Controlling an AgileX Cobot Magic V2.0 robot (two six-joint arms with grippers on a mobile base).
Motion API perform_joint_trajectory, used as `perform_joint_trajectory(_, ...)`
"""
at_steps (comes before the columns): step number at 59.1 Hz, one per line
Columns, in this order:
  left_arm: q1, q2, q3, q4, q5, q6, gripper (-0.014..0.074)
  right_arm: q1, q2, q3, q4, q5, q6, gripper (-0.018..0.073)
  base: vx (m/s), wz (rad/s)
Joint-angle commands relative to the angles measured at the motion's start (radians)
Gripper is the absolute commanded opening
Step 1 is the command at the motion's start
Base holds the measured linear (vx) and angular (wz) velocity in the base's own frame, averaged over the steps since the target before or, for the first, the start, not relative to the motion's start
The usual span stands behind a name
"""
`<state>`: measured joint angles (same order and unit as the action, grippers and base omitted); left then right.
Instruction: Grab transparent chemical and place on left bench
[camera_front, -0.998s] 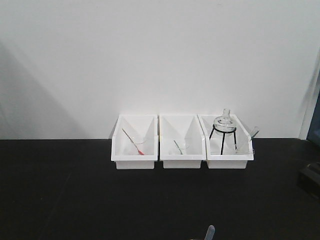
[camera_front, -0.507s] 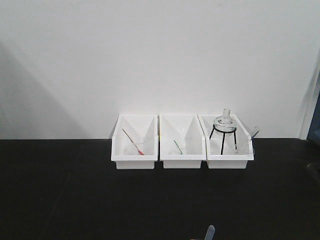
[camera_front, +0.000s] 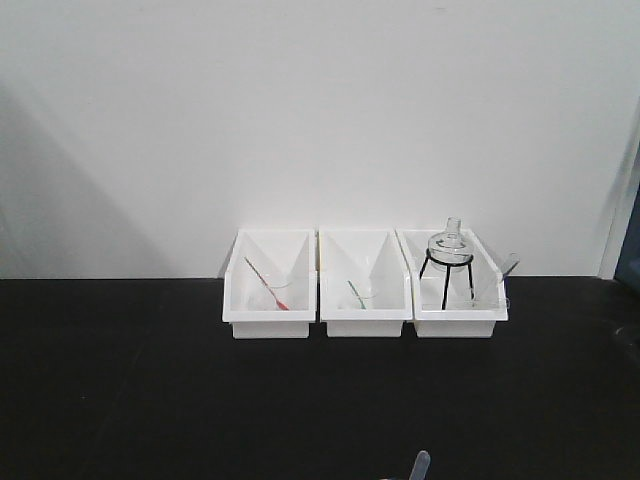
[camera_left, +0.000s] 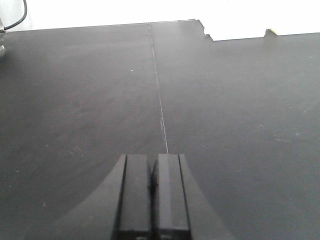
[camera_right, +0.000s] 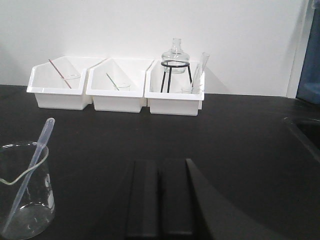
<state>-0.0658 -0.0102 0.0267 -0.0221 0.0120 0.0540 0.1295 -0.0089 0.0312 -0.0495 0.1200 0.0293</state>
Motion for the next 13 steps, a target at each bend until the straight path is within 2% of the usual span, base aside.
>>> perform_joint_trajectory(1,-0.002,-0.019,0.016,-0.001,-0.078,-0.008,-0.0003,-0.007,-0.014,0.006,-0.002,-0.079,-0.002,-0.0008,0.0,0.0)
perform_joint_trajectory(13,-0.002,-0.019,0.016,-0.001,-0.078,-0.008,-0.0003,-0.007,-0.014,0.006,-0.002,-0.079,-0.002,-0.0008,0.0,0.0)
